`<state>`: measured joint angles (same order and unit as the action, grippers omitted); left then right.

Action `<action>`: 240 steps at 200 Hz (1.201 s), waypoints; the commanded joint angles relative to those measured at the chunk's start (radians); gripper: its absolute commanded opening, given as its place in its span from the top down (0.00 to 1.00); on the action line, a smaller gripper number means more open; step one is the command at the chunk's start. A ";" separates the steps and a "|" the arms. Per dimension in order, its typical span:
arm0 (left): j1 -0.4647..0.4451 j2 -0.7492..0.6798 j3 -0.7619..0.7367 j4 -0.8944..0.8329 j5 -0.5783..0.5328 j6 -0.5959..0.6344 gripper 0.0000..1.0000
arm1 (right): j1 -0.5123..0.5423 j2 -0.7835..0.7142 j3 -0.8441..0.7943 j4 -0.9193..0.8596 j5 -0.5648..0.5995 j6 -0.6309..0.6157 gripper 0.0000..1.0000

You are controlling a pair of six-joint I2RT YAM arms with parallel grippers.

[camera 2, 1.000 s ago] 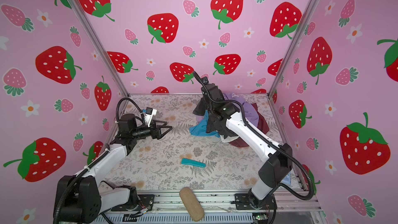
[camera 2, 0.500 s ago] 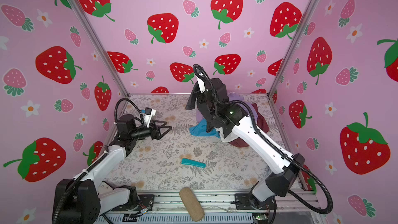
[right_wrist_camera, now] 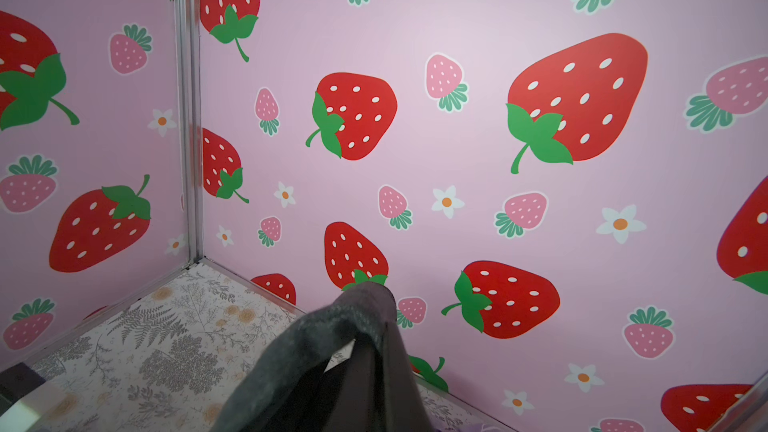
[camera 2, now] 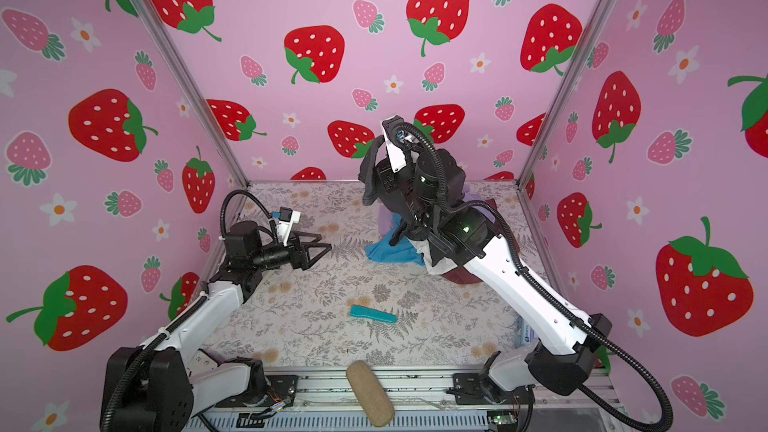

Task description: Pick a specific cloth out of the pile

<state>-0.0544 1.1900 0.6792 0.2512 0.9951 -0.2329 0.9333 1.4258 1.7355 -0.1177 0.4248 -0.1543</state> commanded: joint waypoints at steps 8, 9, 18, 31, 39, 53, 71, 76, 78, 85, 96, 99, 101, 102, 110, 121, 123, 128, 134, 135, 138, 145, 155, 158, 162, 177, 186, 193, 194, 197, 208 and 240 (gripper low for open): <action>0.002 -0.013 -0.009 0.019 0.001 0.006 0.01 | 0.007 0.020 -0.087 -0.032 -0.028 0.058 1.00; 0.002 -0.013 -0.009 0.019 0.001 0.007 0.01 | 0.007 0.021 -0.090 -0.031 -0.028 0.062 1.00; 0.003 -0.012 -0.007 0.019 0.001 0.005 0.01 | 0.007 0.021 -0.140 -0.034 -0.039 0.093 1.00; 0.002 -0.010 -0.007 0.020 0.001 0.003 0.01 | 0.007 0.025 -0.203 -0.032 -0.053 0.139 1.00; 0.003 -0.008 -0.007 0.022 0.003 0.002 0.01 | 0.007 0.030 -0.236 -0.033 -0.058 0.165 1.00; 0.003 -0.004 -0.007 0.029 0.003 -0.002 0.01 | 0.008 0.040 -0.290 -0.034 -0.074 0.210 1.00; 0.003 0.003 -0.004 0.036 0.007 -0.007 0.01 | 0.003 0.053 -0.362 -0.033 -0.082 0.274 1.00; 0.002 0.005 -0.003 0.038 0.008 -0.008 0.01 | 0.001 0.056 -0.383 -0.033 -0.081 0.289 1.00; 0.002 0.005 -0.003 0.039 0.008 -0.009 0.01 | 0.000 0.057 -0.390 -0.033 -0.081 0.296 1.00; 0.003 0.006 -0.003 0.042 0.008 -0.012 0.01 | -0.004 0.064 -0.419 -0.033 -0.079 0.314 1.00; 0.003 0.010 -0.003 0.045 0.010 -0.015 0.01 | -0.015 0.079 -0.462 -0.029 -0.071 0.341 1.00; 0.002 0.010 -0.003 0.048 0.010 -0.017 0.01 | -0.018 0.084 -0.472 -0.028 -0.068 0.346 1.00; 0.003 0.011 -0.003 0.048 0.010 -0.017 0.01 | -0.020 0.089 -0.477 -0.028 -0.064 0.350 1.00; 0.003 0.011 -0.003 0.048 0.011 -0.016 0.01 | -0.020 0.090 -0.480 -0.028 -0.064 0.352 1.00; 0.003 0.013 -0.003 0.051 0.011 -0.020 0.01 | -0.032 0.108 -0.501 -0.028 -0.052 0.365 1.00; 0.003 0.014 -0.003 0.055 0.011 -0.023 0.01 | -0.047 0.138 -0.519 -0.026 -0.040 0.381 1.00; 0.003 0.014 -0.003 0.055 0.012 -0.022 0.01 | -0.051 0.143 -0.521 -0.025 -0.039 0.383 1.00; 0.003 0.016 -0.003 0.057 0.011 -0.023 0.01 | -0.058 0.158 -0.524 -0.024 -0.042 0.389 1.00; 0.003 0.016 -0.003 0.058 0.011 -0.025 0.01 | -0.066 0.178 -0.525 -0.024 -0.045 0.397 1.00; 0.002 0.016 -0.003 0.059 0.010 -0.025 0.01 | -0.068 0.182 -0.524 -0.023 -0.045 0.397 1.00; 0.003 0.017 -0.003 0.059 0.010 -0.024 0.01 | -0.072 0.193 -0.523 -0.022 -0.048 0.400 1.00; 0.003 0.018 -0.003 0.059 0.010 -0.026 0.01 | -0.079 0.217 -0.519 -0.018 -0.052 0.404 1.00; 0.003 0.020 -0.004 0.060 0.008 -0.024 0.01 | -0.089 0.255 -0.509 -0.013 -0.050 0.410 1.00; 0.003 0.021 -0.005 0.061 0.008 -0.026 0.01 | -0.092 0.270 -0.505 -0.014 -0.050 0.413 1.00; 0.002 0.022 -0.004 0.060 0.007 -0.026 0.01 | -0.097 0.286 -0.496 -0.019 -0.050 0.417 0.99; 0.002 0.025 -0.004 0.060 0.007 -0.026 0.01 | -0.115 0.342 -0.464 -0.045 -0.042 0.436 0.95; 0.002 0.026 -0.005 0.059 0.006 -0.025 0.01 | -0.122 0.366 -0.446 -0.072 -0.019 0.446 0.96; 0.003 0.026 -0.005 0.057 0.005 -0.023 0.01 | -0.122 0.375 -0.437 -0.090 0.009 0.452 0.96; 0.003 0.026 -0.004 0.056 0.006 -0.022 0.01 | -0.123 0.377 -0.437 -0.093 0.011 0.453 0.97; 0.003 0.026 -0.004 0.055 0.006 -0.022 0.01 | -0.122 0.377 -0.436 -0.099 0.017 0.454 0.99; 0.002 0.025 -0.004 0.052 0.003 -0.019 0.01 | -0.119 0.369 -0.445 -0.118 0.044 0.455 1.00; 0.002 0.030 -0.006 0.053 0.002 -0.019 0.01 | -0.083 0.292 -0.520 -0.183 0.185 0.464 1.00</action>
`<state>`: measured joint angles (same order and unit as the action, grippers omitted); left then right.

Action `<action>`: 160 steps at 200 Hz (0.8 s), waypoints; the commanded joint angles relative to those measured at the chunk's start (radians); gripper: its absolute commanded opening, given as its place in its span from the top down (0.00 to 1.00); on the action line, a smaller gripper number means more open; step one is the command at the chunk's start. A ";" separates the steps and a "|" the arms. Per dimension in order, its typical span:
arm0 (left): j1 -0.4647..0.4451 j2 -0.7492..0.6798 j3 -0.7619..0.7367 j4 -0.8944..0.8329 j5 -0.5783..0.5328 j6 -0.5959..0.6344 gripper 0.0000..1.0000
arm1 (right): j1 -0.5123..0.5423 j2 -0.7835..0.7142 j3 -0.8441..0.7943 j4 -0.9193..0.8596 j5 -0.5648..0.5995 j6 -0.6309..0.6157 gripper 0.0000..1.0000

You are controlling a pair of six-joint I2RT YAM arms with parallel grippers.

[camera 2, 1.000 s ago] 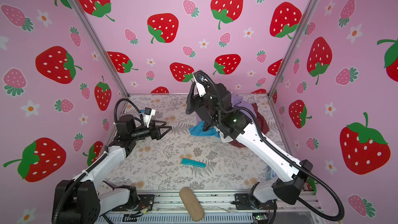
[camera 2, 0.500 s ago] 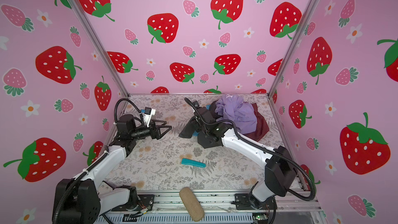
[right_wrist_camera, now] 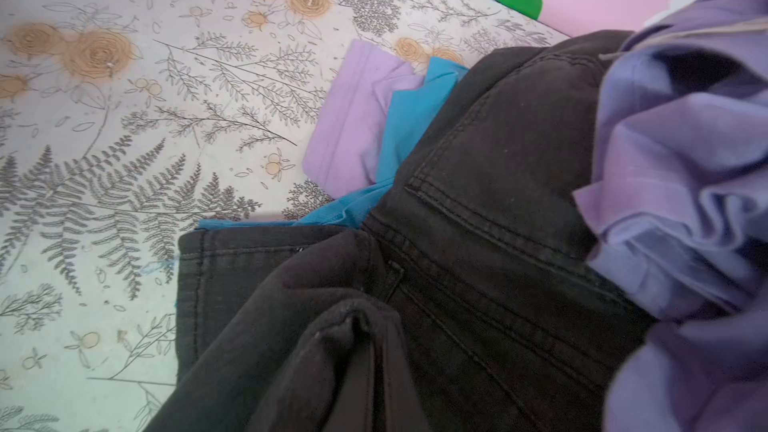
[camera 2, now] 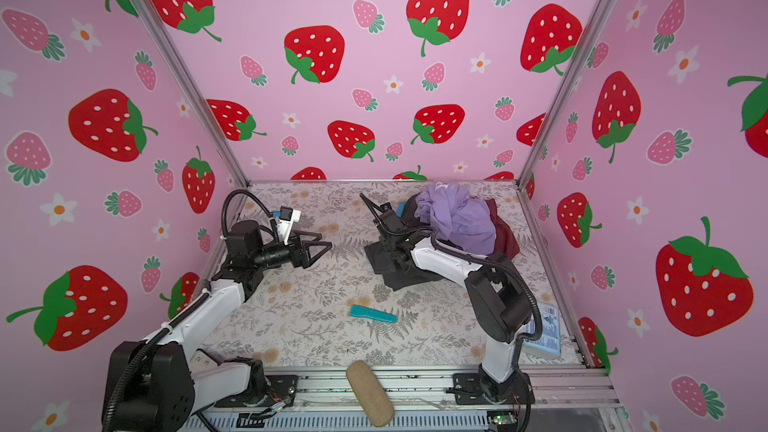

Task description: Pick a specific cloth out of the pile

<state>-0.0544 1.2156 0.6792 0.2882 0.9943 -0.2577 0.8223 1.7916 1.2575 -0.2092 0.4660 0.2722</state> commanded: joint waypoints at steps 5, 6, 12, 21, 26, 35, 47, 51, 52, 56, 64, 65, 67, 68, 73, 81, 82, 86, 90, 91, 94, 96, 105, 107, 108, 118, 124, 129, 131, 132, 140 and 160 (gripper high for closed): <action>0.002 0.005 -0.005 0.016 0.003 0.005 0.01 | 0.032 -0.085 -0.053 -0.106 0.164 0.041 1.00; 0.001 0.005 -0.006 0.017 0.003 0.005 0.01 | 0.034 -0.088 -0.055 -0.106 0.167 0.041 1.00; 0.001 0.005 -0.005 0.017 0.003 0.004 0.01 | 0.037 -0.099 -0.068 -0.117 0.183 0.044 1.00; 0.001 0.007 -0.006 0.021 0.003 0.002 0.01 | 0.038 -0.114 -0.086 -0.160 0.202 0.055 1.00; 0.002 0.008 -0.006 0.023 0.002 0.001 0.01 | 0.039 -0.121 -0.095 -0.172 0.207 0.060 1.00; 0.001 0.010 -0.004 0.026 0.005 -0.002 0.01 | 0.039 -0.129 -0.110 -0.195 0.216 0.071 1.00; 0.000 0.013 -0.003 0.028 0.005 -0.004 0.01 | 0.044 -0.135 -0.126 -0.225 0.229 0.090 1.00; 0.000 0.013 -0.003 0.028 0.006 -0.005 0.01 | 0.046 -0.136 -0.130 -0.235 0.239 0.099 1.00; -0.001 0.013 -0.003 0.028 0.007 -0.006 0.01 | 0.047 -0.136 -0.131 -0.236 0.242 0.100 1.00; -0.002 0.014 -0.003 0.029 0.006 -0.008 0.01 | 0.050 -0.139 -0.136 -0.241 0.252 0.105 1.00; -0.002 0.015 -0.004 0.031 0.006 -0.008 0.01 | 0.056 -0.142 -0.148 -0.247 0.272 0.116 1.00; -0.002 0.015 -0.004 0.031 0.006 -0.008 0.01 | 0.056 -0.142 -0.149 -0.248 0.275 0.117 0.99; -0.004 0.015 -0.004 0.032 0.006 -0.007 0.01 | 0.057 -0.143 -0.152 -0.250 0.280 0.122 0.99; -0.004 0.015 -0.004 0.032 0.006 -0.007 0.01 | 0.056 -0.143 -0.154 -0.251 0.283 0.124 0.99; -0.004 0.015 -0.004 0.034 0.006 -0.009 0.01 | 0.056 -0.144 -0.157 -0.257 0.293 0.137 0.99; -0.005 0.016 -0.004 0.034 0.007 -0.009 0.01 | 0.056 -0.144 -0.168 -0.260 0.310 0.149 0.99; -0.005 0.016 -0.004 0.034 0.006 -0.009 0.01 | 0.056 -0.144 -0.169 -0.261 0.312 0.151 0.99; -0.005 0.016 -0.004 0.035 0.006 -0.011 0.01 | 0.055 -0.144 -0.171 -0.264 0.322 0.158 0.97; -0.005 0.016 -0.004 0.034 0.007 -0.009 0.01 | 0.055 -0.140 -0.174 -0.266 0.329 0.162 0.96; -0.005 0.016 -0.004 0.034 0.007 -0.010 0.01 | 0.055 -0.140 -0.174 -0.267 0.331 0.164 0.95; -0.007 0.016 -0.004 0.035 0.006 -0.011 0.01 | 0.057 -0.137 -0.176 -0.270 0.338 0.167 0.94; -0.007 0.016 -0.004 0.034 0.006 -0.011 0.01 | 0.056 -0.134 -0.176 -0.273 0.341 0.170 0.93; -0.006 0.016 -0.004 0.035 0.007 -0.010 0.01 | 0.055 -0.122 -0.172 -0.290 0.369 0.186 0.90; -0.007 0.016 -0.004 0.035 0.006 -0.009 0.01 | 0.056 -0.119 -0.171 -0.295 0.374 0.190 0.90; -0.007 0.016 -0.004 0.034 0.007 -0.010 0.01 | 0.056 -0.118 -0.169 -0.297 0.377 0.191 0.90; -0.006 0.016 -0.004 0.035 0.006 -0.010 0.01 | 0.057 -0.104 -0.159 -0.317 0.399 0.206 0.85; -0.008 0.016 -0.004 0.035 0.007 -0.011 0.01 | 0.056 -0.097 -0.153 -0.324 0.406 0.209 0.78; -0.009 0.016 -0.004 0.035 0.006 -0.011 0.01 | 0.058 -0.094 -0.149 -0.329 0.409 0.211 0.71; -0.007 0.016 -0.004 0.035 0.007 -0.010 0.01 | 0.058 -0.095 -0.147 -0.329 0.410 0.210 0.69; -0.007 0.016 -0.004 0.035 0.006 -0.011 0.01 | 0.059 -0.093 -0.147 -0.329 0.411 0.210 0.68; -0.008 0.016 -0.004 0.035 0.007 -0.010 0.01 | 0.063 -0.095 -0.141 -0.331 0.421 0.209 0.60; -0.009 0.021 -0.004 0.039 0.006 -0.011 0.01 | 0.094 -0.107 -0.136 -0.331 0.459 0.217 0.42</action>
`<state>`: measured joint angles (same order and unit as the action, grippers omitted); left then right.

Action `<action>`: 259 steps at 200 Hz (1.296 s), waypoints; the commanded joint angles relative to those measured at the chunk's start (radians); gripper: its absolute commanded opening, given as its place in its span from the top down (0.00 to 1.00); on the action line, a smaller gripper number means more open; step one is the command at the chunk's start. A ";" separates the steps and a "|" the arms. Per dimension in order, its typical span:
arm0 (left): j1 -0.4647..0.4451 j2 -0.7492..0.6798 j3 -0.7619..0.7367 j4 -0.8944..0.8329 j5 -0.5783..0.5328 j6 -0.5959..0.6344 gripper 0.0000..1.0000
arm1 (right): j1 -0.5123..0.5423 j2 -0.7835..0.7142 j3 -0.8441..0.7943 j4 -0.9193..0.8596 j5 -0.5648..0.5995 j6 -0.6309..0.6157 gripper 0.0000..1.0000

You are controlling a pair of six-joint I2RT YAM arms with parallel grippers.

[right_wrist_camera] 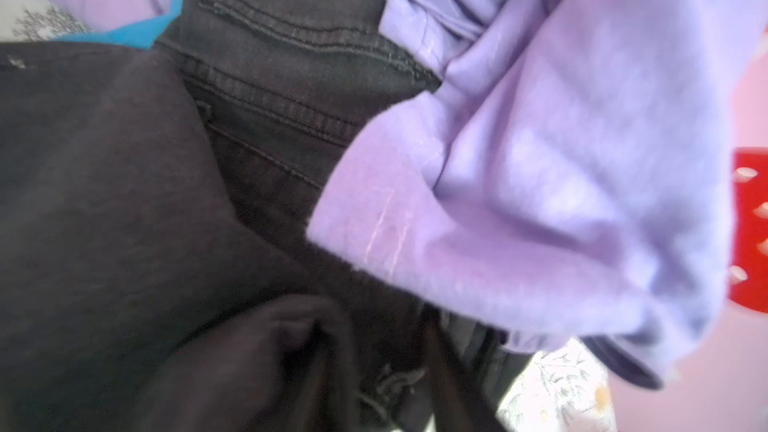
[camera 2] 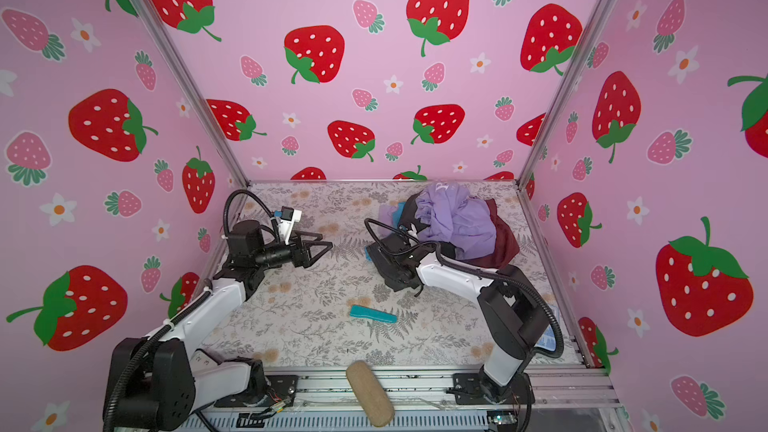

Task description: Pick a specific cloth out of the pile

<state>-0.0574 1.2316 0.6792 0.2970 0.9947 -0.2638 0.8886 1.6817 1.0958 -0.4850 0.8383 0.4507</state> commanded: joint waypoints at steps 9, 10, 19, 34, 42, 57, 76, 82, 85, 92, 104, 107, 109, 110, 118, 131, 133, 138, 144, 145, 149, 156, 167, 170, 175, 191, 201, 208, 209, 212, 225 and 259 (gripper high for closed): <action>-0.006 0.008 -0.004 0.031 0.007 -0.005 0.01 | 0.041 -0.005 0.024 -0.053 0.099 0.043 0.37; -0.006 0.008 -0.004 0.031 0.007 -0.006 0.01 | 0.042 -0.005 0.025 -0.054 0.101 0.045 0.37; -0.007 0.010 -0.003 0.031 0.008 -0.006 0.01 | 0.047 -0.013 0.026 -0.059 0.108 0.056 0.34; -0.007 0.015 -0.001 0.033 0.011 -0.008 0.01 | 0.052 -0.021 0.026 -0.065 0.104 0.066 0.19; -0.008 0.017 -0.001 0.033 0.012 -0.008 0.01 | 0.054 -0.024 0.023 -0.066 0.097 0.071 0.10; -0.008 0.020 0.000 0.034 0.013 -0.007 0.01 | 0.054 -0.028 0.018 -0.060 0.088 0.073 0.00; -0.009 0.022 0.000 0.033 0.015 -0.008 0.01 | 0.054 -0.027 0.005 -0.037 0.063 0.071 0.00; -0.009 0.020 0.001 0.033 0.013 -0.007 0.01 | 0.054 -0.030 -0.002 -0.023 0.053 0.065 0.00; -0.010 0.020 0.000 0.033 0.014 -0.007 0.01 | 0.054 -0.031 -0.007 -0.014 0.049 0.063 0.00; -0.010 0.022 0.000 0.033 0.014 -0.007 0.01 | 0.052 -0.035 -0.016 0.004 0.038 0.062 0.00; -0.009 0.023 0.000 0.033 0.013 -0.007 0.01 | 0.053 -0.039 -0.023 0.018 0.029 0.073 0.00; -0.009 0.023 0.002 0.033 0.013 -0.008 0.01 | 0.053 -0.038 -0.020 0.011 0.032 0.084 0.00; -0.009 0.023 0.001 0.033 0.013 -0.008 0.01 | 0.052 -0.036 -0.018 0.005 0.038 0.093 0.00; -0.010 0.024 0.001 0.033 0.014 -0.007 0.01 | 0.052 -0.036 -0.018 0.002 0.039 0.097 0.00; -0.010 0.026 0.003 0.033 0.015 -0.007 0.01 | 0.052 -0.029 -0.003 -0.030 0.060 0.126 0.00; -0.009 0.031 0.006 0.033 0.020 -0.008 0.01 | 0.056 -0.016 0.025 -0.102 0.103 0.175 0.00; -0.009 0.032 0.008 0.033 0.021 -0.007 0.01 | 0.056 -0.015 0.027 -0.106 0.106 0.174 0.00; -0.011 0.034 0.008 0.034 0.022 -0.008 0.01 | 0.060 -0.015 0.031 -0.112 0.113 0.173 0.00; -0.012 0.037 0.009 0.036 0.025 -0.009 0.01 | 0.067 -0.018 0.035 -0.121 0.131 0.184 0.00; -0.011 0.037 0.009 0.037 0.025 -0.008 0.01 | 0.068 -0.019 0.035 -0.122 0.133 0.185 0.00; -0.012 0.040 0.010 0.039 0.027 -0.011 0.01 | 0.075 -0.022 0.034 -0.125 0.144 0.185 0.00; -0.011 0.042 0.011 0.040 0.028 -0.012 0.01 | 0.088 -0.028 0.035 -0.121 0.159 0.184 0.00; -0.010 0.046 0.011 0.042 0.031 -0.012 0.01 | 0.103 -0.033 0.045 -0.131 0.168 0.200 0.00; -0.011 0.046 0.011 0.042 0.031 -0.012 0.01 | 0.105 -0.034 0.046 -0.131 0.165 0.201 0.00; -0.012 0.046 0.010 0.044 0.032 -0.012 0.01 | 0.105 -0.037 0.050 -0.130 0.161 0.206 0.00; -0.013 0.046 0.008 0.043 0.033 -0.011 0.01 | 0.107 -0.046 0.044 -0.137 0.160 0.228 0.00; -0.013 0.045 0.007 0.044 0.033 -0.010 0.01 | 0.107 -0.049 0.038 -0.150 0.166 0.247 0.00; -0.013 0.045 0.006 0.044 0.032 -0.009 0.01 | 0.106 -0.050 0.032 -0.154 0.167 0.249 0.00; -0.013 0.045 0.006 0.044 0.032 -0.009 0.01 | 0.105 -0.050 0.032 -0.153 0.168 0.250 0.00; -0.013 0.045 0.006 0.044 0.032 -0.009 0.01 | 0.106 -0.050 0.029 -0.154 0.169 0.252 0.00; -0.014 0.047 0.006 0.044 0.032 -0.010 0.01 | 0.102 -0.047 0.019 -0.147 0.170 0.246 0.00; -0.014 0.046 0.005 0.041 0.032 -0.008 0.01 | 0.077 -0.026 0.010 -0.166 0.173 0.278 0.00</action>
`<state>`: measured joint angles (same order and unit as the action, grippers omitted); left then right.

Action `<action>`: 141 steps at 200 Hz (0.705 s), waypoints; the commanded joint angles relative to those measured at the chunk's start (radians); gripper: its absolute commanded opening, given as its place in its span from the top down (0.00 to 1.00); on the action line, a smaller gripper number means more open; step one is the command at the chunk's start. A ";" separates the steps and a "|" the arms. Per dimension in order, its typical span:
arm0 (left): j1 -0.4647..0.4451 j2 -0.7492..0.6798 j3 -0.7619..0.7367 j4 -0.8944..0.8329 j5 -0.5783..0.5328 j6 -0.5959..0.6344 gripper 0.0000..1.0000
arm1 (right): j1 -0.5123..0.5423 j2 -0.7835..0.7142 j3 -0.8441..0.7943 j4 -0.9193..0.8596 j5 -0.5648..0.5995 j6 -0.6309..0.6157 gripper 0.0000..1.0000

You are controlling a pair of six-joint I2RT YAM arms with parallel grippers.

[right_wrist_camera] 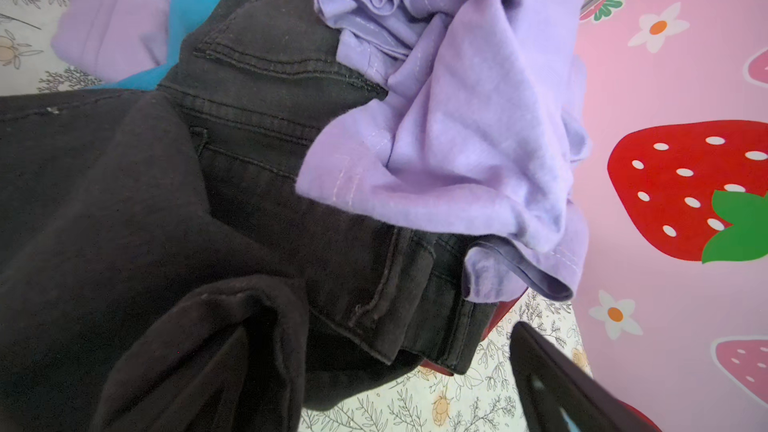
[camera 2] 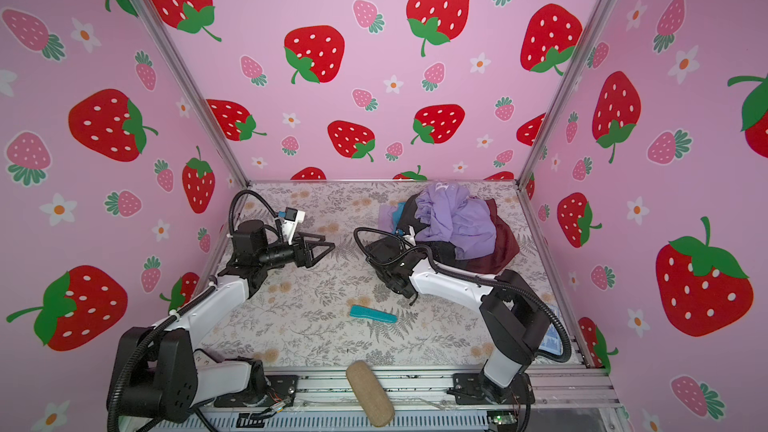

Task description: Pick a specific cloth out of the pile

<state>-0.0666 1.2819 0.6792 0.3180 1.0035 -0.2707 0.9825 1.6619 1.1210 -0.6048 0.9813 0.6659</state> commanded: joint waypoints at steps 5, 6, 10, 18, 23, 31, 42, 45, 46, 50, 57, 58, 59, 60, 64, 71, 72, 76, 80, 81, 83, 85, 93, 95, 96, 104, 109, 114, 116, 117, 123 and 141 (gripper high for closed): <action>-0.005 -0.004 0.006 0.018 0.022 -0.001 0.01 | -0.022 -0.005 -0.018 -0.051 0.033 0.070 0.00; -0.005 -0.004 0.006 0.018 0.022 -0.002 0.01 | -0.024 -0.005 -0.019 -0.051 0.033 0.071 0.00; -0.004 -0.004 0.006 0.018 0.022 -0.002 0.01 | -0.028 -0.005 -0.021 -0.052 0.033 0.074 0.00; -0.005 -0.003 0.006 0.018 0.022 -0.001 0.01 | -0.034 -0.008 -0.028 -0.050 0.031 0.078 0.00; -0.005 -0.003 0.006 0.018 0.021 -0.001 0.01 | -0.038 -0.011 -0.033 -0.052 0.033 0.084 0.00; -0.005 0.000 0.008 0.017 0.022 -0.002 0.01 | -0.042 -0.017 -0.038 -0.059 0.039 0.097 0.00; -0.004 0.003 0.009 0.016 0.021 -0.002 0.01 | -0.046 -0.026 -0.045 -0.061 0.043 0.102 0.00; -0.005 0.005 0.009 0.016 0.022 -0.002 0.01 | -0.045 -0.030 -0.048 -0.062 0.046 0.106 0.00; -0.005 0.005 0.009 0.016 0.022 -0.002 0.01 | -0.047 -0.031 -0.048 -0.063 0.046 0.106 0.00; -0.006 0.006 0.010 0.016 0.022 -0.001 0.01 | -0.048 -0.034 -0.053 -0.062 0.046 0.108 0.00; -0.007 0.008 0.011 0.017 0.022 -0.002 0.01 | -0.054 -0.041 -0.063 -0.052 0.044 0.100 0.00; -0.007 0.008 0.011 0.017 0.021 -0.001 0.01 | -0.054 -0.042 -0.063 -0.048 0.042 0.099 0.00; -0.007 0.008 0.011 0.017 0.022 -0.001 0.01 | -0.055 -0.043 -0.065 -0.046 0.041 0.098 0.00; -0.007 0.009 0.010 0.017 0.022 -0.001 0.01 | -0.057 -0.044 -0.067 -0.043 0.040 0.096 0.00; -0.006 0.010 0.011 0.016 0.021 -0.003 0.01 | -0.061 -0.047 -0.075 -0.030 0.033 0.088 0.00; -0.007 0.012 0.011 0.015 0.022 -0.002 0.01 | -0.068 -0.055 -0.092 0.005 0.012 0.060 0.00; -0.007 0.012 0.011 0.015 0.022 -0.003 0.01 | -0.069 -0.056 -0.095 0.012 0.008 0.054 0.00; -0.007 0.013 0.012 0.016 0.022 -0.003 0.01 | -0.074 -0.061 -0.106 0.041 -0.010 0.038 0.00; -0.006 0.014 0.013 0.014 0.021 -0.004 0.01 | -0.078 -0.064 -0.117 0.068 -0.029 0.022 0.00; -0.007 0.014 0.012 0.015 0.021 -0.004 0.01 | -0.078 -0.064 -0.119 0.076 -0.033 0.018 0.00; -0.007 0.015 0.012 0.015 0.022 -0.003 0.01 | -0.080 -0.067 -0.125 0.090 -0.044 0.009 0.00; -0.007 0.016 0.012 0.015 0.021 -0.003 0.01 | -0.082 -0.072 -0.131 0.109 -0.054 -0.001 0.00; -0.006 0.017 0.012 0.012 0.021 -0.002 0.01 | -0.086 -0.079 -0.154 0.173 -0.091 -0.032 0.00; -0.006 0.017 0.012 0.012 0.021 -0.001 0.01 | -0.087 -0.081 -0.159 0.183 -0.098 -0.036 0.00; -0.007 0.017 0.013 0.011 0.021 -0.001 0.01 | -0.088 -0.081 -0.160 0.191 -0.101 -0.038 0.00; -0.006 0.017 0.014 0.006 0.020 0.002 0.01 | -0.092 -0.084 -0.176 0.238 -0.122 -0.056 0.00; -0.006 0.017 0.014 0.003 0.018 0.004 0.01 | -0.098 -0.084 -0.183 0.263 -0.133 -0.067 0.00; -0.007 0.017 0.015 0.000 0.017 0.005 0.01 | -0.106 -0.082 -0.187 0.269 -0.146 -0.073 0.00; -0.006 0.017 0.015 -0.001 0.017 0.006 0.01 | -0.109 -0.080 -0.188 0.282 -0.151 -0.077 0.00; -0.007 0.017 0.016 -0.002 0.017 0.006 0.01 | -0.110 -0.079 -0.189 0.291 -0.154 -0.079 0.00; -0.007 0.017 0.016 -0.003 0.017 0.009 0.01 | -0.121 -0.075 -0.192 0.318 -0.172 -0.095 0.00; -0.007 0.023 0.017 -0.005 0.014 0.010 0.01 | -0.138 -0.061 -0.199 0.377 -0.197 -0.139 0.00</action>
<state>-0.0704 1.2987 0.6792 0.3149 1.0031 -0.2695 0.8692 1.5940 0.9325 -0.3637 0.8486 0.5980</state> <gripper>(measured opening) 0.993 0.993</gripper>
